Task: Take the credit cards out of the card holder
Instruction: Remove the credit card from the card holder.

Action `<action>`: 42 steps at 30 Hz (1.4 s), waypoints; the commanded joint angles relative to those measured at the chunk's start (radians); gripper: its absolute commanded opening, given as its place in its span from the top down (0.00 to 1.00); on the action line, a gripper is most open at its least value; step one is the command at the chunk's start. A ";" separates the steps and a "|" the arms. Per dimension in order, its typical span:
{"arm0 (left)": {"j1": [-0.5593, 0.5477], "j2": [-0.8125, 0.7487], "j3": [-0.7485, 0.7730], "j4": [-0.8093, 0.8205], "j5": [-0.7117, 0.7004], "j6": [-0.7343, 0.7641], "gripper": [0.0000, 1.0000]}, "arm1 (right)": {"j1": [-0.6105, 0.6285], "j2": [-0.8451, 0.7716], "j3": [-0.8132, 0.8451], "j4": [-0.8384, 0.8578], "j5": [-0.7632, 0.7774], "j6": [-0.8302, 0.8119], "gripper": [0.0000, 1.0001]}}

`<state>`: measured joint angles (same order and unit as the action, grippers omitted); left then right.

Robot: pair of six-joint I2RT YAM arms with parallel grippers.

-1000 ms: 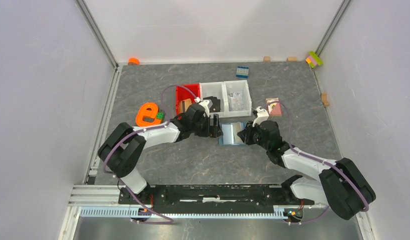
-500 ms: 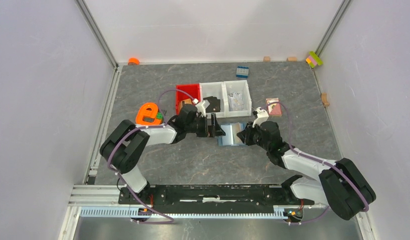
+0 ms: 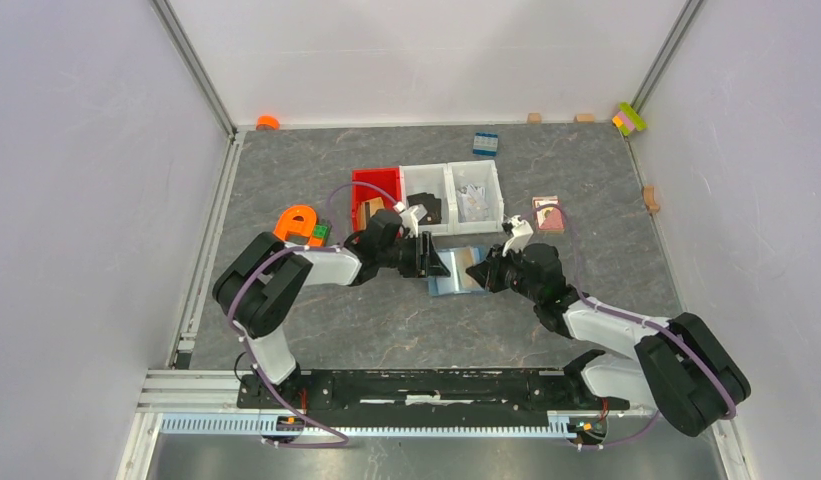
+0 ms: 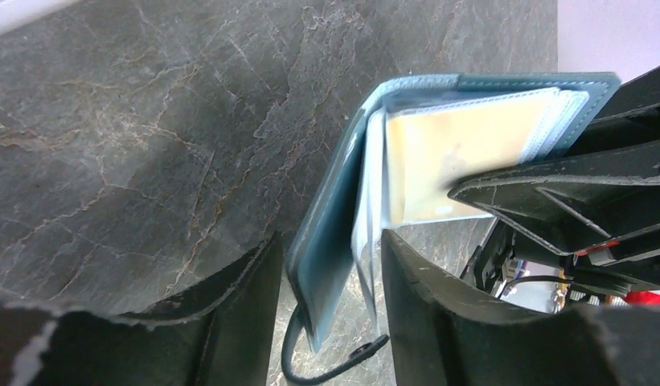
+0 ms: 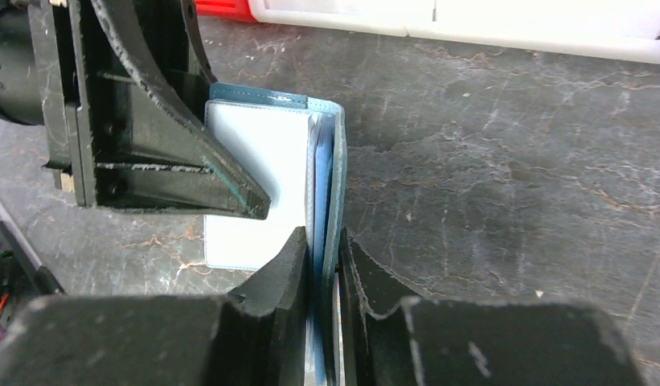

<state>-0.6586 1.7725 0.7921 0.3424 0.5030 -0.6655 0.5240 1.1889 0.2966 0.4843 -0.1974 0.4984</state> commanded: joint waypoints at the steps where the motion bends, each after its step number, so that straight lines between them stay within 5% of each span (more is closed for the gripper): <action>1: 0.000 -0.074 -0.001 0.037 -0.016 0.015 0.48 | 0.005 0.009 -0.014 0.135 -0.081 0.026 0.84; 4: 0.002 -0.123 -0.027 0.053 -0.044 0.019 0.53 | 0.005 -0.001 -0.026 0.173 -0.109 0.032 0.84; 9: 0.001 -0.261 -0.086 0.046 -0.141 0.052 0.46 | 0.005 -0.034 -0.043 0.211 -0.132 0.031 0.84; 13: 0.002 -0.364 -0.131 0.060 -0.186 0.075 0.22 | 0.005 -0.061 -0.068 0.261 -0.154 0.039 0.84; 15: 0.002 -0.427 -0.160 0.070 -0.227 0.080 0.01 | 0.005 -0.080 -0.078 0.279 -0.157 0.040 0.84; 21: 0.002 -0.663 -0.313 0.145 -0.426 0.070 0.00 | 0.005 -0.146 -0.103 0.297 -0.147 0.032 0.82; 27: 0.002 -0.679 -0.439 0.449 -0.294 0.052 0.00 | 0.005 -0.163 -0.113 0.309 -0.150 0.031 0.81; 31: -0.002 -0.612 -0.310 0.246 -0.219 0.073 0.00 | 0.005 -0.170 -0.113 0.312 -0.156 0.034 0.81; 42: -0.027 -0.468 -0.250 0.206 -0.145 0.090 0.09 | 0.005 -0.136 -0.094 0.347 -0.171 0.056 0.79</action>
<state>-0.6796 1.2354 0.5003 0.5591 0.3115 -0.6228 0.5240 1.0378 0.1814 0.7555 -0.3656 0.5381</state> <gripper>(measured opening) 0.926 0.210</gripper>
